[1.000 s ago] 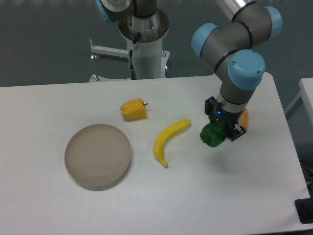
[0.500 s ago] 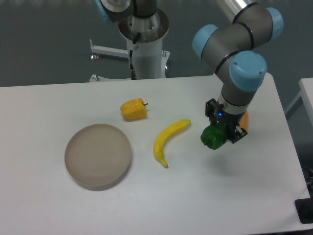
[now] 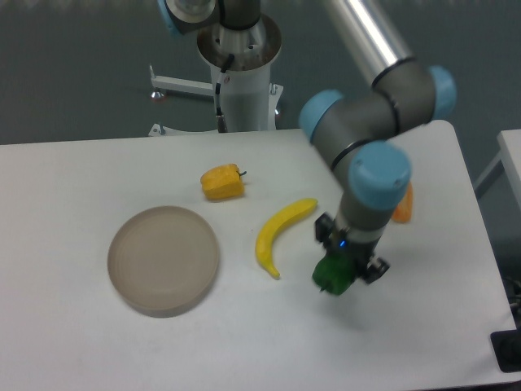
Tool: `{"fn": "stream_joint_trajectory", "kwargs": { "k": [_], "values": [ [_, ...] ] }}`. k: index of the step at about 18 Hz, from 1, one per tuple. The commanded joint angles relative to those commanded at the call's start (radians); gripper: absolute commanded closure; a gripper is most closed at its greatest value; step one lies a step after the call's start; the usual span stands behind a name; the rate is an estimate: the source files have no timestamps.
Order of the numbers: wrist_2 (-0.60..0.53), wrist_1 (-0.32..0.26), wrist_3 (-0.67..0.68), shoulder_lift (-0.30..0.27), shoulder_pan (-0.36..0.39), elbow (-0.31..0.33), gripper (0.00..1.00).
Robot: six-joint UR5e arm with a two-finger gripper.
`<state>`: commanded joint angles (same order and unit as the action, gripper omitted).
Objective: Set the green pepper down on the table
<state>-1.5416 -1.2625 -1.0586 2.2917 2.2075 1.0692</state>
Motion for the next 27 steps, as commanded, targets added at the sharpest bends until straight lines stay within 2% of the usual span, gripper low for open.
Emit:
{"fn": "stream_joint_trajectory", "kwargs": {
  "k": [5,8,11,12,13,14,15,16,23,27],
  "values": [
    [-0.008,0.003,0.054,0.034,-0.023,0.002,0.94],
    [-0.008,0.052,0.086,0.057,-0.029,-0.003,0.89],
    [0.001,0.075,0.104,0.063,-0.031,-0.003,0.74],
    [0.003,0.077,0.100,0.063,-0.031,-0.003,0.65],
    [0.005,0.078,0.092,0.063,-0.031,-0.003,0.51],
    [0.005,0.084,0.092,0.061,-0.031,-0.003,0.34],
    [0.008,0.087,0.092,0.058,-0.032,-0.002,0.09],
    [0.009,0.089,0.091,0.051,-0.031,0.006,0.00],
    [0.000,0.081,0.092,-0.012,-0.016,0.011,0.00],
    [-0.003,0.063,0.031,-0.069,0.040,0.015,0.00]
  ]
}}
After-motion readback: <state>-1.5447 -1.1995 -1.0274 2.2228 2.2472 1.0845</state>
